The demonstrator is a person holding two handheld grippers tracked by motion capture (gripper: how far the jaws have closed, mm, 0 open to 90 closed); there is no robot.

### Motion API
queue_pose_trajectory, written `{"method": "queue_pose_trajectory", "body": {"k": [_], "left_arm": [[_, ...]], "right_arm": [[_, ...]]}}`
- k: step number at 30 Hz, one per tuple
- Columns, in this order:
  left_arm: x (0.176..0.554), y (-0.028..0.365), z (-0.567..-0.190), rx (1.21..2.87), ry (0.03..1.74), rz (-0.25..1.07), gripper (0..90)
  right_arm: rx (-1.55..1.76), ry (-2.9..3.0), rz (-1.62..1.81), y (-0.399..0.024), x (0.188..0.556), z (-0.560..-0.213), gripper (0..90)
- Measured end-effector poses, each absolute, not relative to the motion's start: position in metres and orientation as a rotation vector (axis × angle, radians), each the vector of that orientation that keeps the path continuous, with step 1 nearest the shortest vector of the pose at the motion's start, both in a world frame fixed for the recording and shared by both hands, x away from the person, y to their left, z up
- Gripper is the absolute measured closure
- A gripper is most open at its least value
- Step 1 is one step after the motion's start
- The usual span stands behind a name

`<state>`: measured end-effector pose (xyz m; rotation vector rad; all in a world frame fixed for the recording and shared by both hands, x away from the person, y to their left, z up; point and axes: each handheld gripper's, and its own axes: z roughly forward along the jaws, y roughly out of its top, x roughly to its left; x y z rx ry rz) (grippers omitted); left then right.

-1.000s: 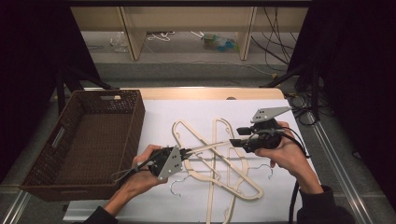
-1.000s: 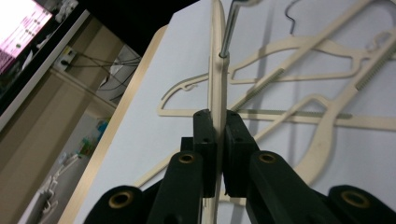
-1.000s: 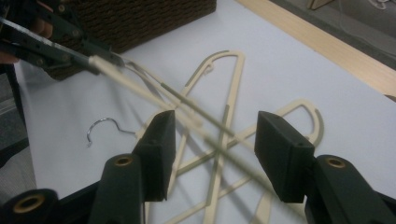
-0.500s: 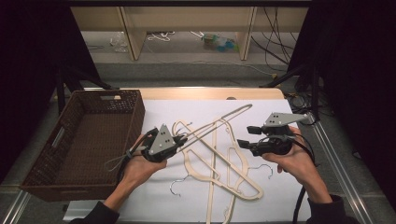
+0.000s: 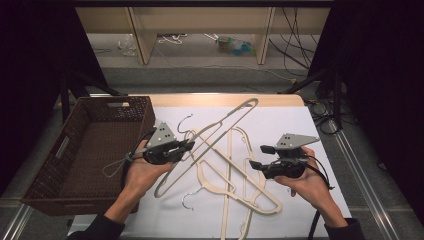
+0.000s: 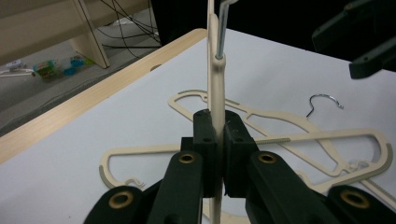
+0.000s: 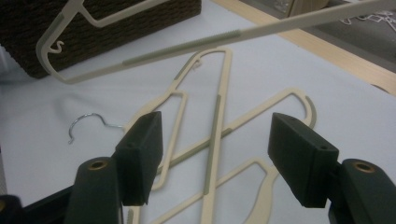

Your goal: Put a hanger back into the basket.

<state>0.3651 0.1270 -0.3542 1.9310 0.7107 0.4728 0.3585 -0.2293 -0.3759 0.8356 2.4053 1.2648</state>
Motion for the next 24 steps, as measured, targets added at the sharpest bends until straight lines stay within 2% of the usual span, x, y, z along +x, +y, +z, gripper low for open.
{"method": "queue_pose_trajectory", "body": {"k": [4,5,12,14,18,24], "left_arm": [[0.363,0.135,-0.346,1.89,0.753,0.422,86.0],[0.361,0.137,-0.342,1.905,0.741,0.452,86.0],[0.353,0.153,-0.321,1.906,0.765,0.436,86.0],[0.349,0.155,-0.315,1.93,0.752,0.476,86.0],[0.343,0.163,-0.299,1.924,0.751,0.442,86.1],[0.339,0.182,-0.278,1.943,0.767,0.488,86.0]], "right_arm": [[0.837,2.413,1.262,-0.23,0.354,-0.382,36.5],[0.828,2.424,1.262,-0.229,0.352,-0.387,36.5],[0.817,2.457,1.249,-0.225,0.348,-0.395,36.5],[0.812,2.465,1.25,-0.224,0.347,-0.396,36.5],[0.808,2.466,1.249,-0.223,0.345,-0.398,36.6],[0.783,2.487,1.255,-0.224,0.341,-0.401,36.6]]}}
